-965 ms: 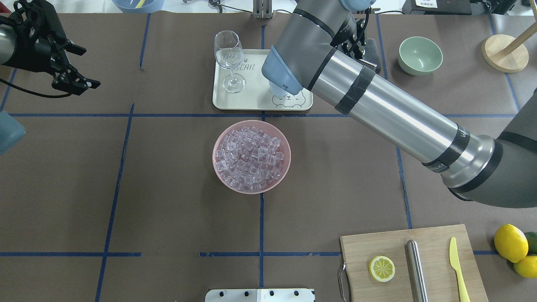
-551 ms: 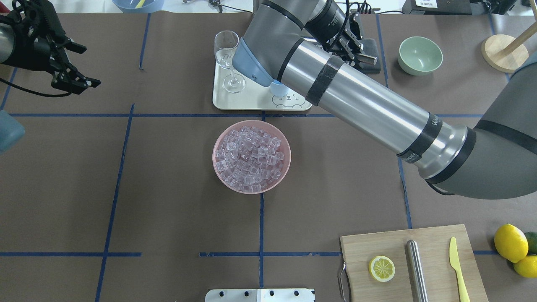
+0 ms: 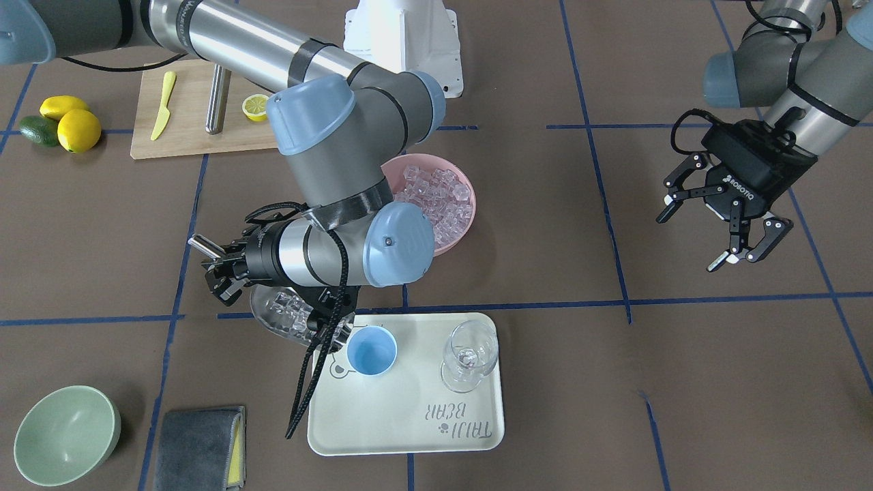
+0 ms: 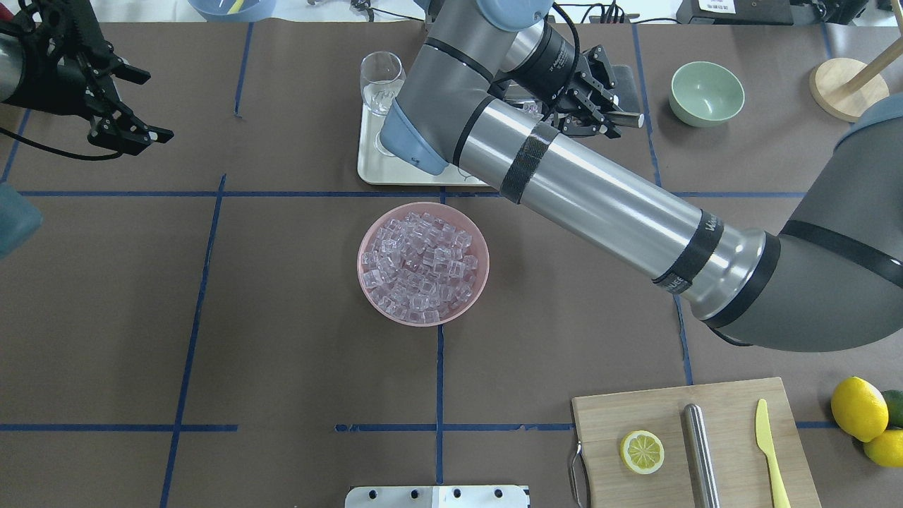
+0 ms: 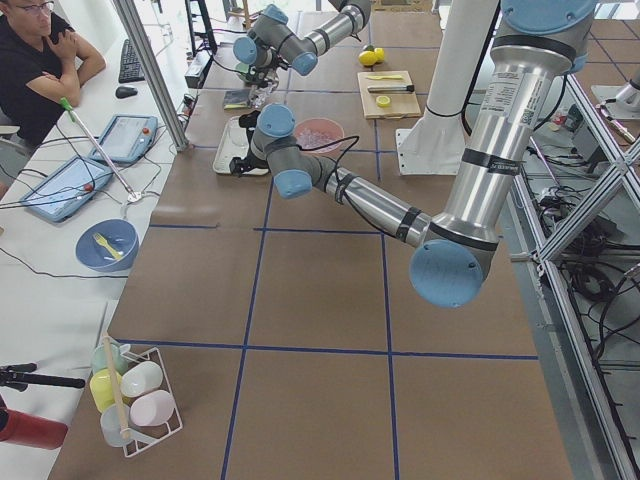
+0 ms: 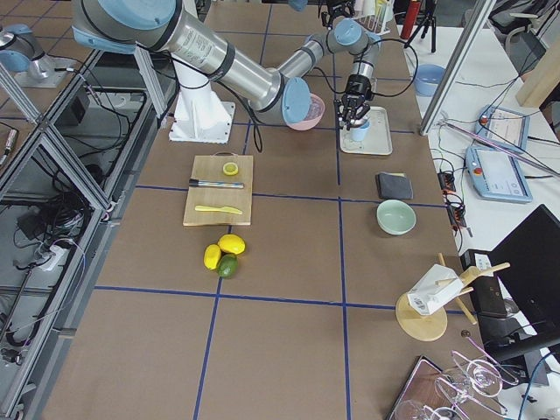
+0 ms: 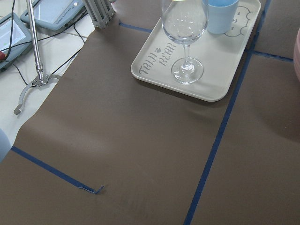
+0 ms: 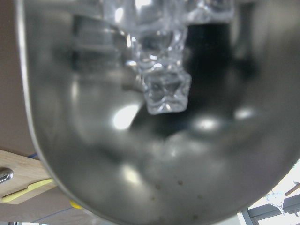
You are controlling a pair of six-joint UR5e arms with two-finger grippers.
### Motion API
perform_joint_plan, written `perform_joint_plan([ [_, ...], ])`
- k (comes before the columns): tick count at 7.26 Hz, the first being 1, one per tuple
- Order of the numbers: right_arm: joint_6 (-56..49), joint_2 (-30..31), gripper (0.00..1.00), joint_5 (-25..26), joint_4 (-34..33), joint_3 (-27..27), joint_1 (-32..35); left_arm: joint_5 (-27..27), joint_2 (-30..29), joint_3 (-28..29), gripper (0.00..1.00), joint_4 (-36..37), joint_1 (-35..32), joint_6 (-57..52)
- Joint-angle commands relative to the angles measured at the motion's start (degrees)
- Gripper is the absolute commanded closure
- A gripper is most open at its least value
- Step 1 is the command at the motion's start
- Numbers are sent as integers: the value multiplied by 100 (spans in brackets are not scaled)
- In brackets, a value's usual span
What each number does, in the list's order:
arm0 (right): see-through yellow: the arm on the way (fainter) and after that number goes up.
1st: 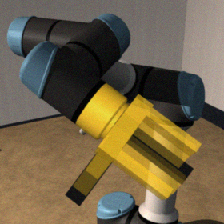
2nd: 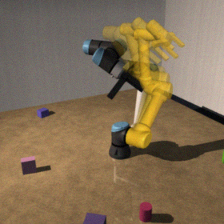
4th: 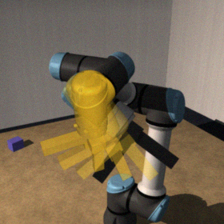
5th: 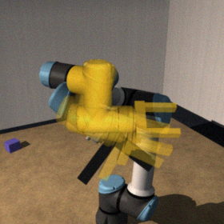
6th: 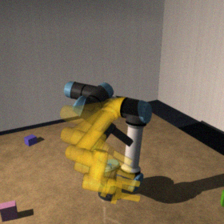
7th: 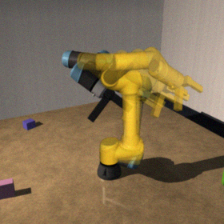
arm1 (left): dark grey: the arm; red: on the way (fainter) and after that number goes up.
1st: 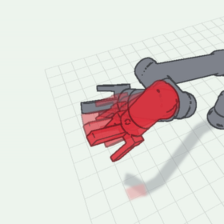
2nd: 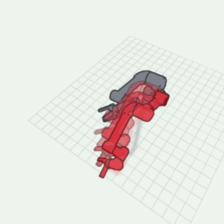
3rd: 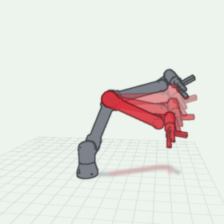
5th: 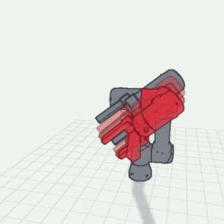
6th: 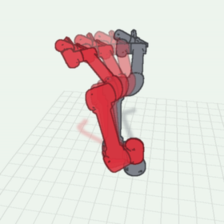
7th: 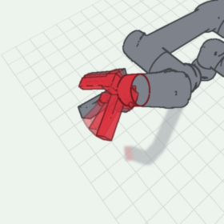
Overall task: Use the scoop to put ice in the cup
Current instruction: 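Hold the tipped scoop over the light-blue cup with the right gripper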
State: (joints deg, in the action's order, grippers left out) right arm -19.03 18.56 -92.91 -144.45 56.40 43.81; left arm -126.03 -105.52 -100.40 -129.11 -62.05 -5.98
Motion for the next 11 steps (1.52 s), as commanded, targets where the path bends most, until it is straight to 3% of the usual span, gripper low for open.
perform_joint_plan([
  [1, -48, -89, 100, 184, -83, -6, -30, -1, 22, -15, 0, 0, 0, 0],
  [8, -268, -116, 100, 309, -206, 28, -4, -1, 22, -6, 0, -9, 9, -9],
  [10, -32, 50, 100, -119, -180, 518, 302, 16, -13, 3, 0, 44, 9, 35],
  [11, 387, 434, 100, -575, -145, 1165, 530, 17, -13, 38, 0, 53, 0, 61],
])
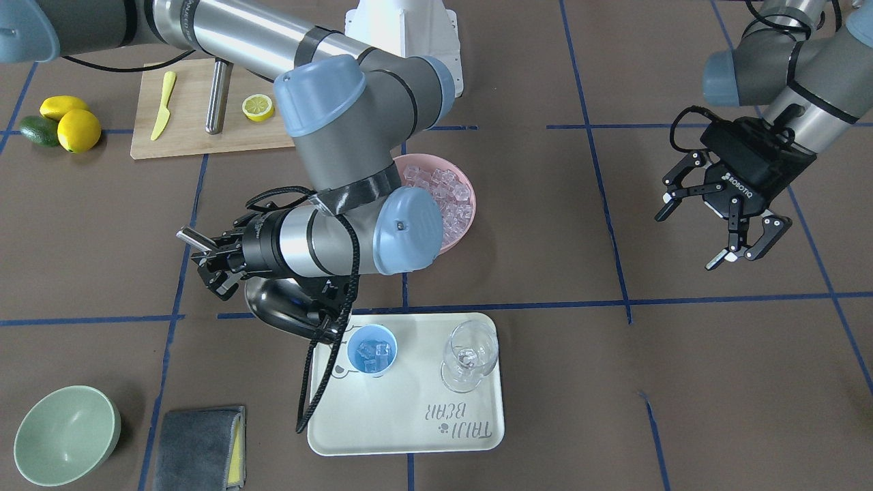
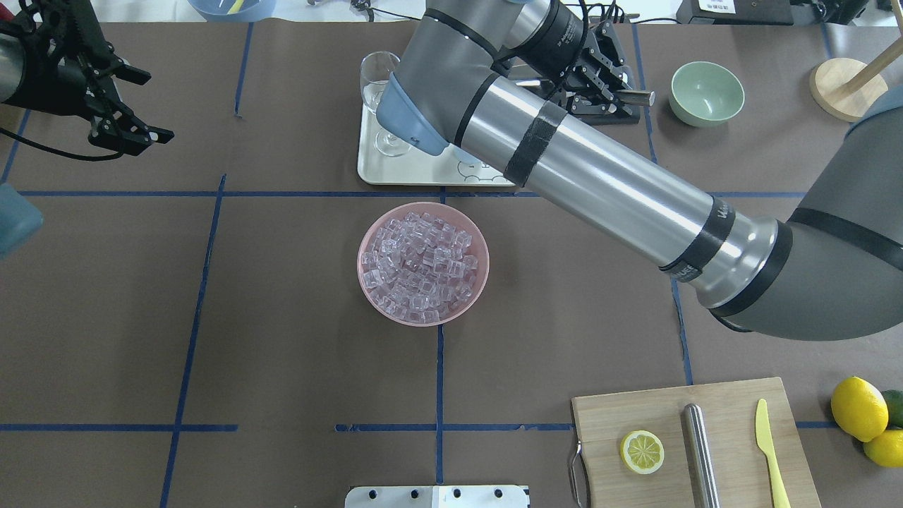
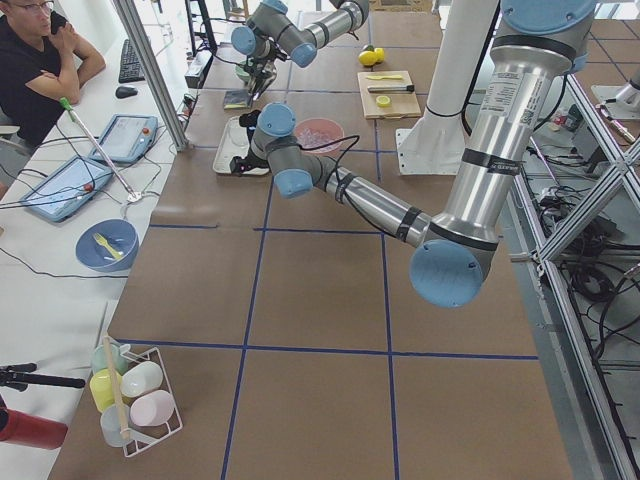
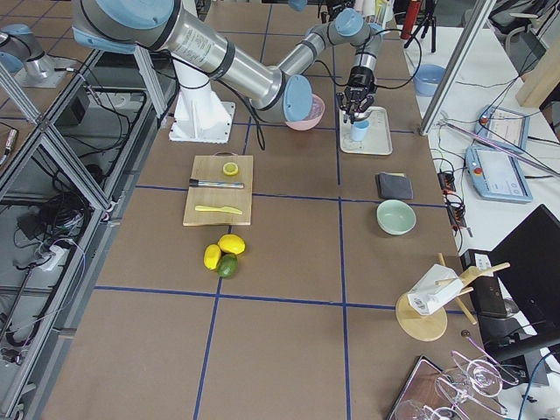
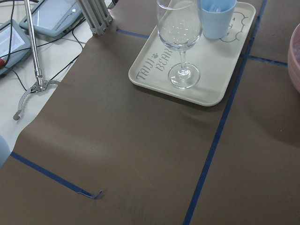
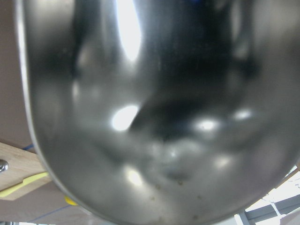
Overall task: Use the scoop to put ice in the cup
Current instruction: 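Hold the tipped scoop over the light-blue cup with the right gripper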
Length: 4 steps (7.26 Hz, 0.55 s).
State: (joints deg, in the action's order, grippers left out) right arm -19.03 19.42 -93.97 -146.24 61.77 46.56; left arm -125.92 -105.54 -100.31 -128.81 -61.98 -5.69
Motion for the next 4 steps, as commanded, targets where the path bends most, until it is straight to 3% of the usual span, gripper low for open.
perform_joint_plan([
  [1, 461, 813, 100, -769, 200, 1313, 553, 15, 7, 82, 0, 161, -16, 33],
  [2, 479, 1357, 100, -1312, 489, 1807, 895, 15, -1, 73, 0, 459, -60, 33],
  [4, 636, 2385, 100, -1413, 824, 2590, 1064, 15, 77, 56, 0, 497, -121, 33],
])
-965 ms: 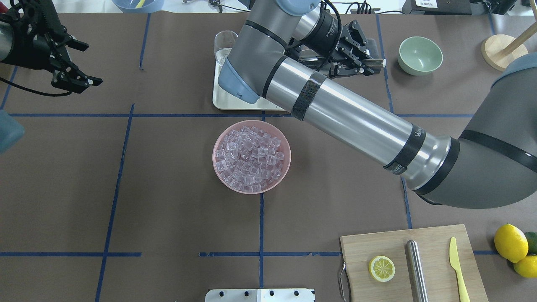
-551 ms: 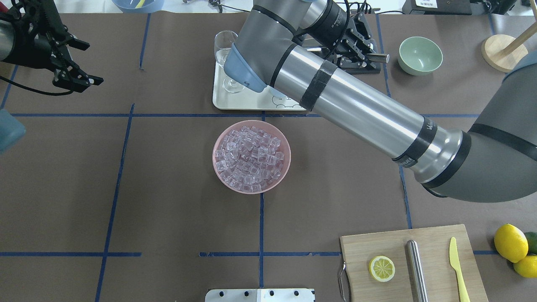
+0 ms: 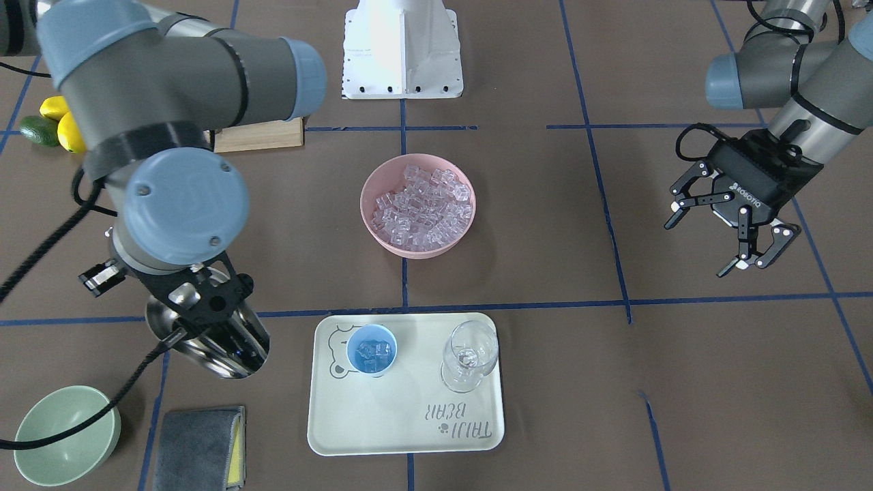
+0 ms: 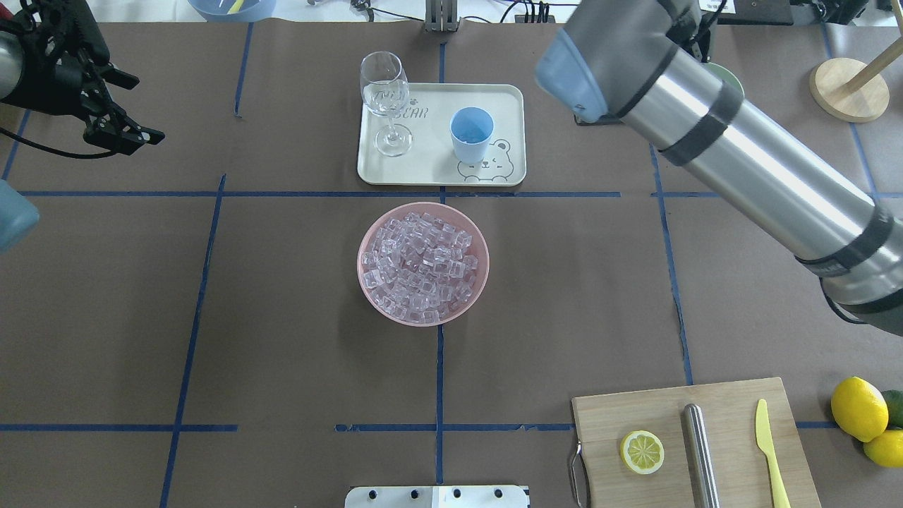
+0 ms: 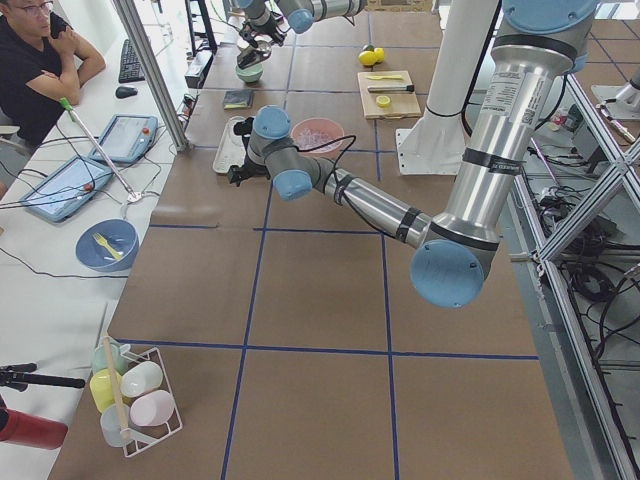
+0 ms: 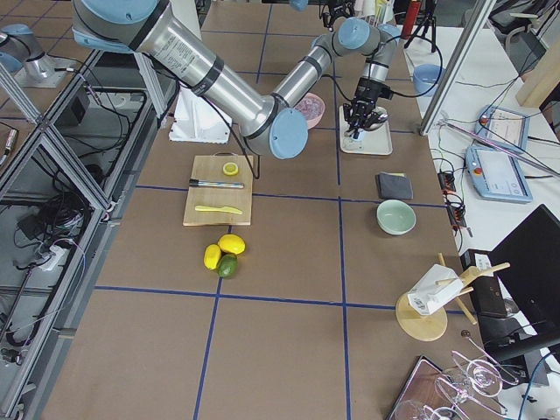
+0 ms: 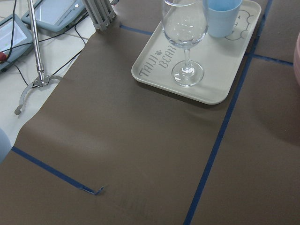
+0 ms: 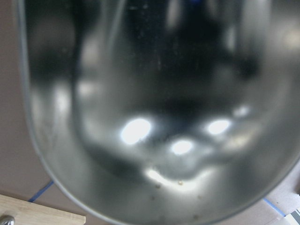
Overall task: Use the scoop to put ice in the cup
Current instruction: 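Carry the empty scoop back and lower it onto the table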
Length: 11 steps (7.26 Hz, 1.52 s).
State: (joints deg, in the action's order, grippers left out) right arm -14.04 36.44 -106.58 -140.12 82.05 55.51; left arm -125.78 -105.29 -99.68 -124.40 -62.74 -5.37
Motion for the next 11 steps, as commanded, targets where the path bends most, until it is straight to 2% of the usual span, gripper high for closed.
perform_joint_plan([
  [1, 260, 1385, 100, -178, 448, 1219, 197, 1, 192, -52, 0, 344, -72, 1],
  [2, 453, 2044, 100, -353, 572, 1886, 224, 1, 185, -61, 0, 1008, -133, 1],
  [3, 1081, 2434, 100, -955, 808, 2015, 502, 9, 184, -70, 0, 1798, -212, 1],
  [4, 1375, 2986, 100, -1326, 1080, 2469, 522, 1, 193, -87, 0, 2441, -552, 18],
  [5, 1883, 3731, 100, -1452, 1640, 2969, 514, 9, 298, -87, 0, 2934, -1042, 1],
  [6, 2444, 4591, 100, -1740, 2646, 3192, 514, 1, 542, -87, 0, 2992, -1195, 1],
  [7, 3129, 5287, 100, -1856, 3866, 3037, 505, -8, 675, -87, 0, 2992, -1249, 1],
  [8, 4049, 5546, 100, -1883, 4861, 2731, 383, -8, 738, -61, 0, 2992, -1250, 1],
  [9, 4398, 5775, 100, -1892, 5028, 2676, 43, -8, 747, -35, 0, 2992, -1250, -8],
  [11, 4445, 5917, 100, -1892, 4994, 2632, -372, -8, 738, -26, 0, 2992, -1250, -8],
])
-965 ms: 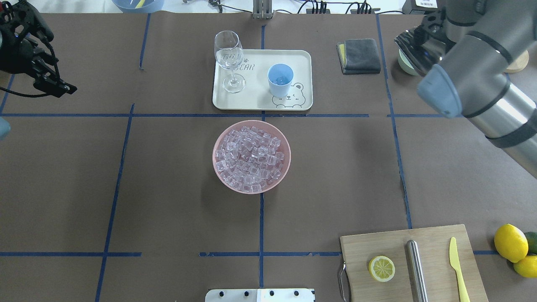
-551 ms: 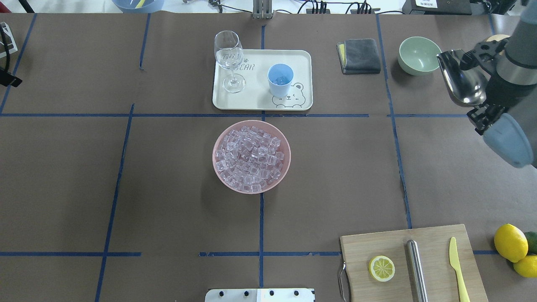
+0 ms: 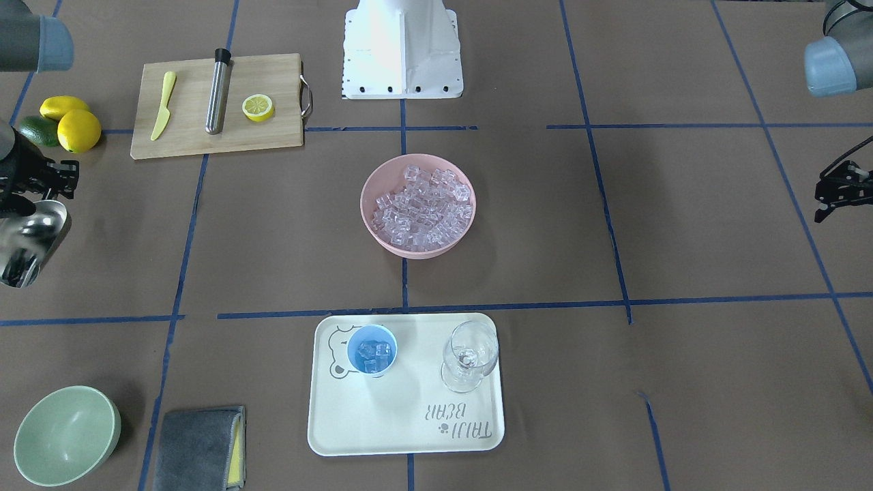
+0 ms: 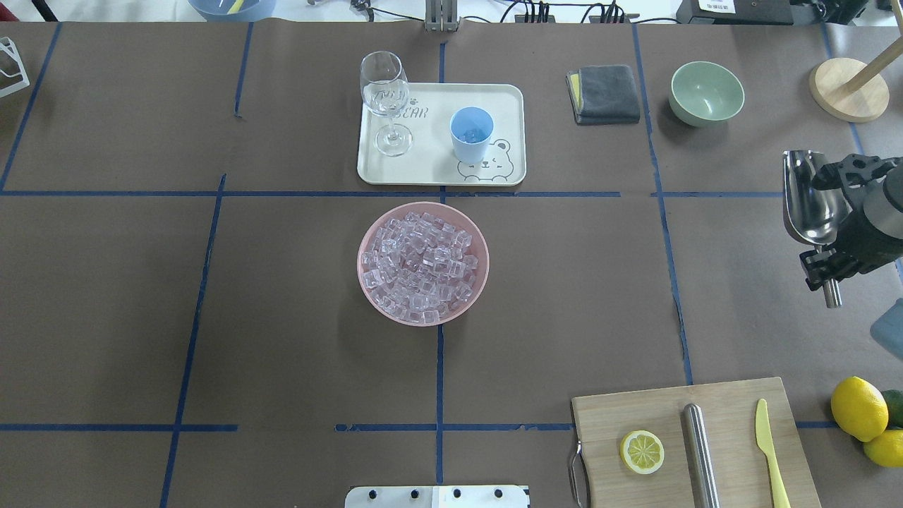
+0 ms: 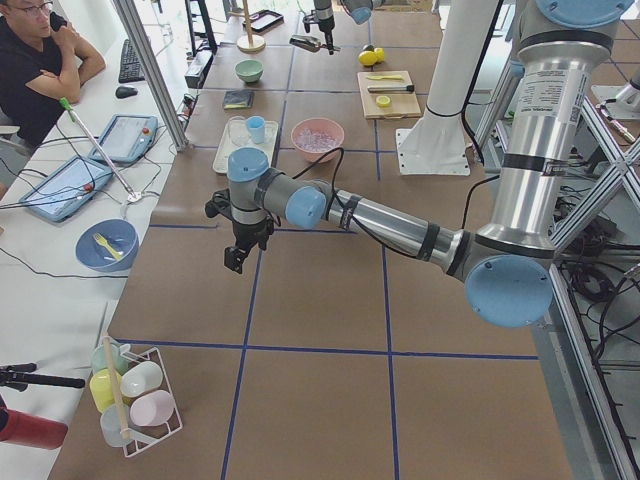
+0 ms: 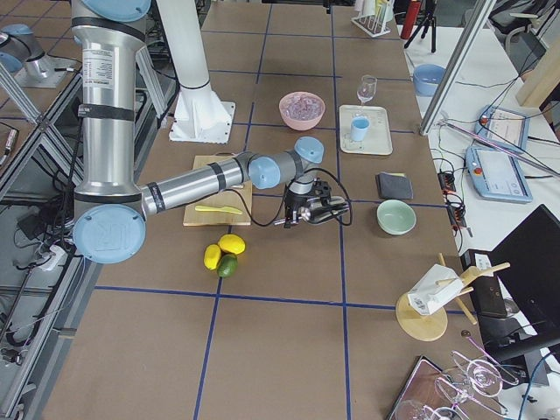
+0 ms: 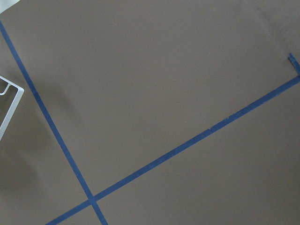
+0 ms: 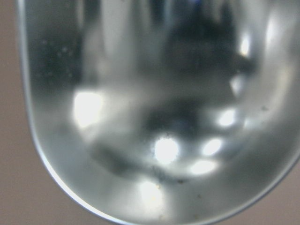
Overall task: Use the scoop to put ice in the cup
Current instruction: 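Carry the empty scoop back and lower it onto the table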
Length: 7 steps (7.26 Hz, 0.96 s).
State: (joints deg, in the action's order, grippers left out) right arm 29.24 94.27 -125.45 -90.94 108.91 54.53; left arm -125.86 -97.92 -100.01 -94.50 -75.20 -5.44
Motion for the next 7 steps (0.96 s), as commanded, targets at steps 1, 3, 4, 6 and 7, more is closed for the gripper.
perform_joint_plan([
  [1, 117, 136, 100, -93, 68, -176, -320, -9, 1, -1, 0, 1, 5, -1],
  [3, 117, -187, 100, -926, -657, -309, -399, -9, -8, 8, 0, -8, 5, -10],
  [4, 117, -285, 100, -937, -748, -344, -400, -9, -8, 8, 0, -8, 5, -10],
  [6, 117, -347, 100, -911, -723, -528, -400, -9, -61, 8, 0, -8, 5, -1],
  [7, 108, -382, 85, -893, -688, -607, -391, -9, -78, 8, 0, -8, 5, -1],
])
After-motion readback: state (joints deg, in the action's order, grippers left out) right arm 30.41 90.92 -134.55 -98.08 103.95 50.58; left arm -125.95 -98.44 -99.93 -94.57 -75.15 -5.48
